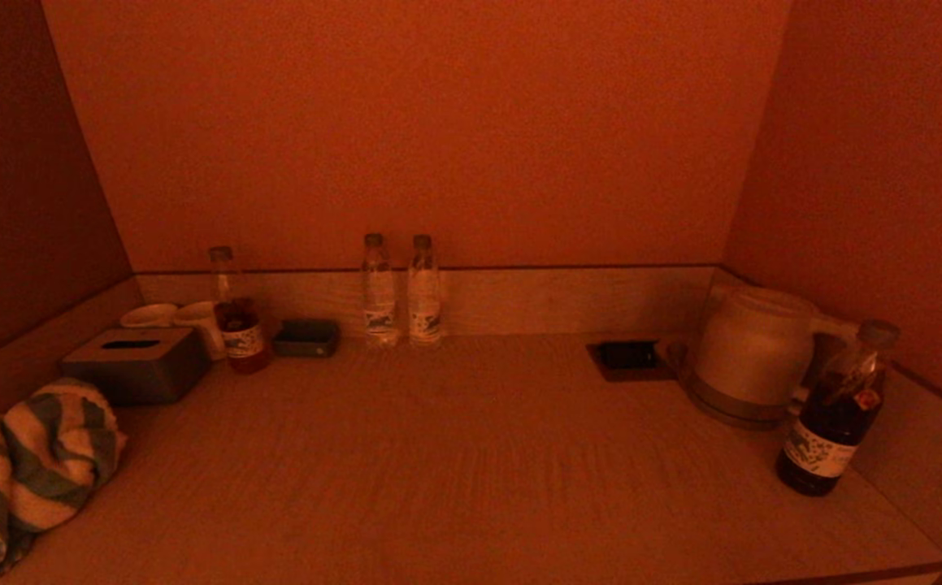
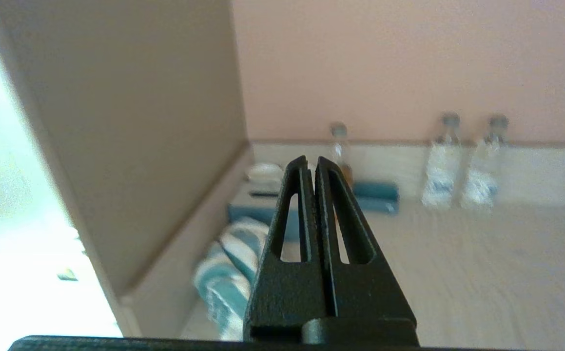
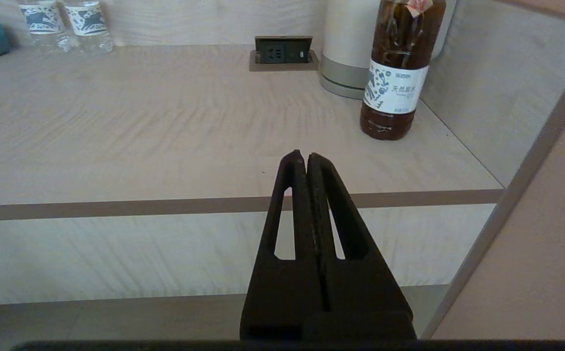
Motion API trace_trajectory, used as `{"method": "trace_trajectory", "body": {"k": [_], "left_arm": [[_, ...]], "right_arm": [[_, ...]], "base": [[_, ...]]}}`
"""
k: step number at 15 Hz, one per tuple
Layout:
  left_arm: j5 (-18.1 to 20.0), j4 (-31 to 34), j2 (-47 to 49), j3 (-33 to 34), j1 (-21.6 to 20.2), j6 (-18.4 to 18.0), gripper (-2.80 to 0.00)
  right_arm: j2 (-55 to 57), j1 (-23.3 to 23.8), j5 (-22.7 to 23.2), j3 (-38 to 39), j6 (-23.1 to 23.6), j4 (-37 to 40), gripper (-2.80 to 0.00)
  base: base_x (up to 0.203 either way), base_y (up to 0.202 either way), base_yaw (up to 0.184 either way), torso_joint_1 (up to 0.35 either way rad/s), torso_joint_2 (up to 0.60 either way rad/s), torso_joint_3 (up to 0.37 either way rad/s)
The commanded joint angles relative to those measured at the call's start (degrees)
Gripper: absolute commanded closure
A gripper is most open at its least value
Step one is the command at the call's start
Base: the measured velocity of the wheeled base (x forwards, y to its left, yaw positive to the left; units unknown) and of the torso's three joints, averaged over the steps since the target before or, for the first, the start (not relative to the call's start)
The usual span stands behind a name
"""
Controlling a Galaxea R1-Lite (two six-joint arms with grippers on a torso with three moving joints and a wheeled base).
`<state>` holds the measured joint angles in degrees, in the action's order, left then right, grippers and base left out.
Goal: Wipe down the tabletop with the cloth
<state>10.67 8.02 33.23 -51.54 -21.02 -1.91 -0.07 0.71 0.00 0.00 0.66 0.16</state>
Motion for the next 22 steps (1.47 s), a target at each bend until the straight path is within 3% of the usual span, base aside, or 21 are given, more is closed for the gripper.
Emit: {"method": "trace_trajectory", "body": {"k": [1,3,5,10,18,22], "left_arm": [[-5.1,-0.2,-2.8,0.0,4.7,-0.7,0.00],[-13.1,-0.3,-6.7,0.5,15.0,-3.3,0.00],[-19.2,-0.3,-11.3,1.9,19.0,-6.4,0.00],[-19.5,-1.0,-21.4,10.0,19.9,-8.1,0.00],[-14.9,-4.7,-29.8,16.1,21.0,-7.5,0.00],[-14.0,-14.0,-32.7,30.6,21.0,-6.7,0.00]], "right_arm": [[0.1,0.0,0.0,0.0,0.0,0.0,0.00],[0.1,0.0,0.0,0.0,0.0,0.0,0.00],[0.1,0.0,0.0,0.0,0.0,0.0,0.00],[0.1,0.0,0.0,0.0,0.0,0.0,0.00],[0.1,0.0,0.0,0.0,0.0,0.0,0.00],[0.1,0.0,0.0,0.0,0.0,0.0,0.00]], "base": [[0.000,0.000,0.000,0.000,0.00,0.000],[0.000,0.000,0.000,0.000,0.00,0.000],[0.000,0.000,0.000,0.000,0.00,0.000],[0.000,0.000,0.000,0.000,0.00,0.000],[0.000,0.000,0.000,0.000,0.00,0.000],[0.000,0.000,0.000,0.000,0.00,0.000]]}}
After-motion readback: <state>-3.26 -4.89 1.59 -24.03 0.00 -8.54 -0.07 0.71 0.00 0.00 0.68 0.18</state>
